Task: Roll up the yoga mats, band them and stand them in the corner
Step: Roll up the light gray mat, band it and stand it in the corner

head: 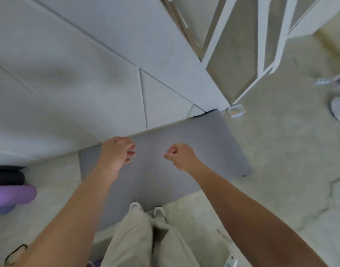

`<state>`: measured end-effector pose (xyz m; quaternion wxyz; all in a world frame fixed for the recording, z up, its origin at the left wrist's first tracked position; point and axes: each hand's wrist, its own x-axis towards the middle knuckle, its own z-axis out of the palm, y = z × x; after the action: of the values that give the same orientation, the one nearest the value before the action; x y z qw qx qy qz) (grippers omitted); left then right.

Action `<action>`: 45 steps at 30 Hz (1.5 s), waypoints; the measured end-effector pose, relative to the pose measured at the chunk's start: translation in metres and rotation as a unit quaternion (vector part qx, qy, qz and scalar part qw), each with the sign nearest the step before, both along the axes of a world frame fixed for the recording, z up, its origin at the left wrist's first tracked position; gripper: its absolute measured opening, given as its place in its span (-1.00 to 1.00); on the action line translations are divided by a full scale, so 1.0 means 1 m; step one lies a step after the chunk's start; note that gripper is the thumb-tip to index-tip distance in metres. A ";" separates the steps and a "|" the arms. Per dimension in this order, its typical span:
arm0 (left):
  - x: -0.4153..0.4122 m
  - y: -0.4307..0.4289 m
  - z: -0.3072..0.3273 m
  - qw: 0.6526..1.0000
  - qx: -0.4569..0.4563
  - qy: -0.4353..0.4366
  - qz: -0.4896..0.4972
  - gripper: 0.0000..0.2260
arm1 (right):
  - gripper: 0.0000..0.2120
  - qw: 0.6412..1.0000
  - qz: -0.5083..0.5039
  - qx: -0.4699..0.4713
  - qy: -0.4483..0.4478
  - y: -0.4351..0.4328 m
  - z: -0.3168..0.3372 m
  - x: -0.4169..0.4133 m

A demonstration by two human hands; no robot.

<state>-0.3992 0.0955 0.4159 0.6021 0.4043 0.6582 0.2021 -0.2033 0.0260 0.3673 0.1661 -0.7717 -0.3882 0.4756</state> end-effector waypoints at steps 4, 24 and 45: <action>0.061 -0.013 0.014 0.999 0.005 -0.041 -0.032 -0.89 | -0.89 0.999 -0.025 -0.004 -0.026 -0.031 0.027 0.047; 0.402 -0.070 -0.134 0.991 -0.059 0.081 -0.086 -0.86 | -0.89 0.982 0.003 -0.183 -0.040 -0.137 -0.176 0.416; 0.637 -0.050 -0.629 0.928 0.026 0.177 -0.326 -0.84 | -0.13 0.966 -0.090 -0.231 -0.073 -0.095 -0.683 0.669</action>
<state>0.2375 0.0460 -0.2133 0.4976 0.6412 0.5808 -0.0635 0.4658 -0.0693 -0.3153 -0.0033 -0.8538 -0.2075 0.4775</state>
